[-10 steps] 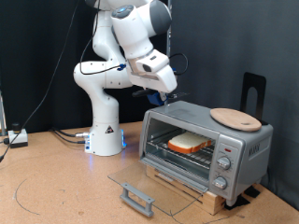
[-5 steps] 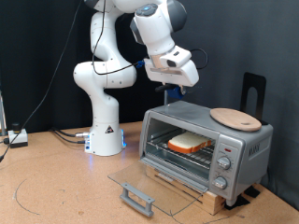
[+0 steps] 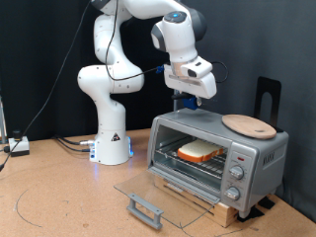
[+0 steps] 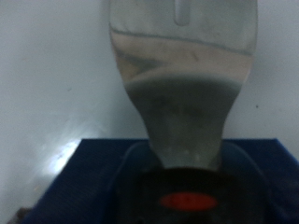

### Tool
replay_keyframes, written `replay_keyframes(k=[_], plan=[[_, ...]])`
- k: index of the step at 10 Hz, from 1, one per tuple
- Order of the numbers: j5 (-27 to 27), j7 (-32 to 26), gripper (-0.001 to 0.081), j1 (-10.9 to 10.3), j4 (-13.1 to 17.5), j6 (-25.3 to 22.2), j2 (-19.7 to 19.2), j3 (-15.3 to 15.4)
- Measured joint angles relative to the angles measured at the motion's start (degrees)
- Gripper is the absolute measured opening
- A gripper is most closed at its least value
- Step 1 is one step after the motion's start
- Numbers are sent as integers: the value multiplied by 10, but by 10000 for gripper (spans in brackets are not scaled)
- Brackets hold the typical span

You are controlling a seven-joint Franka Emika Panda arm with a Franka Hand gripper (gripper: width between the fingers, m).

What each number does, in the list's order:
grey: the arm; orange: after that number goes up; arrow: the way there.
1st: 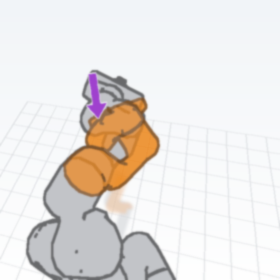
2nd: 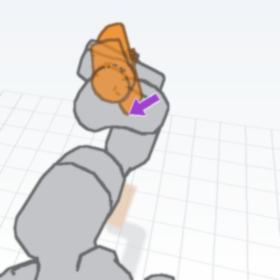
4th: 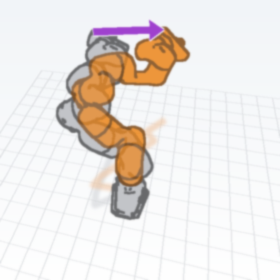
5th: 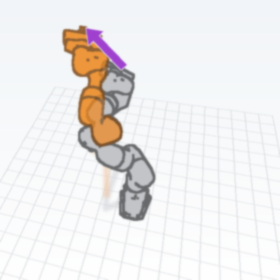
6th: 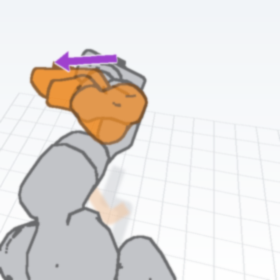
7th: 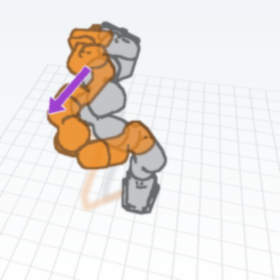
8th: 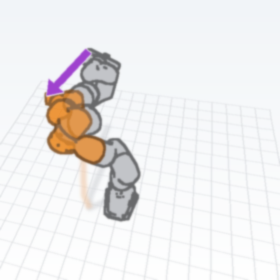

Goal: Make a piece of toast with the oven

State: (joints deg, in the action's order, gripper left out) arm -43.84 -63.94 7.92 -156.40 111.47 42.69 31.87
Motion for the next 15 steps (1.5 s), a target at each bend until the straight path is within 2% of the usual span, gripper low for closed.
replay_keyframes(k=[2,4,5,6,7,8,9,11,12,13,15], plan=[[-23,1,395,-2,-13,24,0,21],[-38,-1,400,-2,-17,32,0,28],[-42,-2,586,-2,-17,33,0,28],[-45,-4,586,-2,-17,33,1,27],[-51,-10,757,-3,-16,32,3,24],[-59,-22,757,-4,-14,30,9,15],[-68,-39,797,-8,-11,21,20,-2],[-75,-69,807,-14,-4,-2,52,-42],[-75,-71,807,-14,-4,-15,70,-50],[-75,-71,807,-14,-5,-15,69,-49],[-63,-82,807,-1,-13,8,67,-52]])
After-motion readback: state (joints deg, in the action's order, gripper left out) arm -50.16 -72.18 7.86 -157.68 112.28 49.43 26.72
